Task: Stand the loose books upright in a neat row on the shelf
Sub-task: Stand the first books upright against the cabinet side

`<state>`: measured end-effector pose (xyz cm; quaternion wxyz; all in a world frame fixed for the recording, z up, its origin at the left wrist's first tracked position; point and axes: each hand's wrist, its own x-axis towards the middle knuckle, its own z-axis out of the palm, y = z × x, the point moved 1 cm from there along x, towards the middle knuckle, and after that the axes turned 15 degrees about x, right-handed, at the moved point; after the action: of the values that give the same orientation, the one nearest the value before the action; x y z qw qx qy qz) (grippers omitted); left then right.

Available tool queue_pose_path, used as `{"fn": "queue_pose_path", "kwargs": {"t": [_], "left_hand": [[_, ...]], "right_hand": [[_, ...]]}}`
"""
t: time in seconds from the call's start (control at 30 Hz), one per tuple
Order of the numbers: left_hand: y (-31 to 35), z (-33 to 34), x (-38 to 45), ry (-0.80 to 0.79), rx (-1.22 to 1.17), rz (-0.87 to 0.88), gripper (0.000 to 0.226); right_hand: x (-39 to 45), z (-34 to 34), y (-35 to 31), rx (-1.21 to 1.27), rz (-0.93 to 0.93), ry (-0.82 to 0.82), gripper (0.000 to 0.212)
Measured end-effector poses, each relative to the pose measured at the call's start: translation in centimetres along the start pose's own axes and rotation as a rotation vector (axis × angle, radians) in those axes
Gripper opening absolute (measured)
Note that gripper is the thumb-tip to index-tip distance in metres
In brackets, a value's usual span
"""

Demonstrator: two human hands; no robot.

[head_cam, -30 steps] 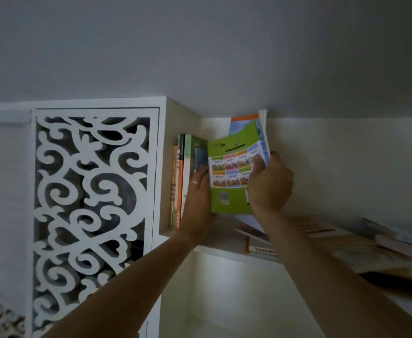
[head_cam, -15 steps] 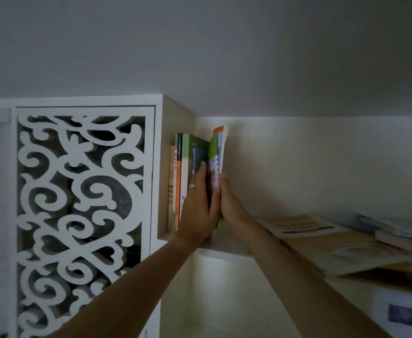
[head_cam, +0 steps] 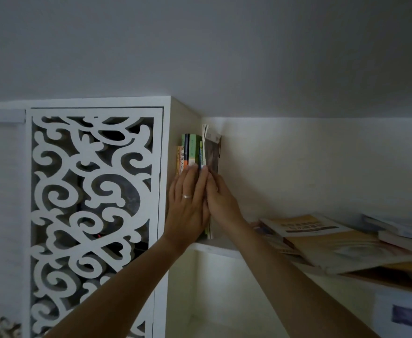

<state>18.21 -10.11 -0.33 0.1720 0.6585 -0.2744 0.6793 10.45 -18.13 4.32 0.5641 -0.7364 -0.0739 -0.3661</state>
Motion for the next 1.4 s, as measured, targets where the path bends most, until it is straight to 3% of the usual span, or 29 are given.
{"fn": "queue_pose_path", "kwargs": {"t": [0.17, 0.37, 0.5, 0.57, 0.7, 0.83, 0.9, 1.0, 1.07, 1.17, 1.3, 1.4], "left_hand": [[-0.9, 0.2, -1.3, -0.056, 0.023, 0.059, 0.066], [-0.7, 0.8, -1.9, -0.135, 0.173, 0.040, 0.080], [-0.6, 0.5, -1.6, -0.077, 0.133, 0.021, 0.080], [-0.5, 0.0, -1.3, -0.051, 0.136, 0.103, 0.076], [0.1, -0.5, -0.7, -0.224, 0.366, 0.425, 0.056], [0.5, -0.8, 0.2, -0.389, 0.405, 0.412, 0.046], [1.1, -1.2, 0.5, -0.401, 0.424, 0.382, 0.048], [2.0, -1.8, 1.0, -0.366, 0.398, 0.304, 0.044], [2.4, -1.9, 1.2, -0.358, 0.373, 0.241, 0.040], [2.8, -1.8, 1.2, -0.314, 0.259, 0.138, 0.039], [2.9, -1.7, 1.0, -0.263, 0.125, 0.071, 0.041], [2.6, -1.6, 0.7, -0.254, 0.094, 0.088, 0.045]], "right_hand": [[-0.9, 2.1, 2.0, -0.058, -0.025, 0.124, 0.064], [-2.0, 1.4, 1.8, -0.024, -0.058, 0.016, 0.053], [-2.0, 0.2, 2.1, -0.207, 0.020, -0.091, 0.057], [-2.2, -0.2, 1.5, -0.340, 0.070, -0.130, 0.053], [-2.1, -2.3, -0.1, -0.684, 0.134, -0.095, 0.028], [-1.8, -8.0, -3.5, -0.860, 0.201, -0.164, 0.025], [-2.3, -11.1, -5.8, -1.069, 0.338, -0.243, 0.050], [-4.1, -14.7, -7.8, -1.324, 0.683, -0.406, 0.097], [-5.5, -15.8, -8.2, -1.280, 0.810, -0.466, 0.096], [-6.4, -16.2, -8.4, -1.244, 0.614, -0.399, 0.052], [-6.2, -15.5, -8.6, -1.141, 0.266, -0.111, 0.031], [-5.6, -14.4, -8.7, -1.069, 0.119, 0.045, 0.015]]}}
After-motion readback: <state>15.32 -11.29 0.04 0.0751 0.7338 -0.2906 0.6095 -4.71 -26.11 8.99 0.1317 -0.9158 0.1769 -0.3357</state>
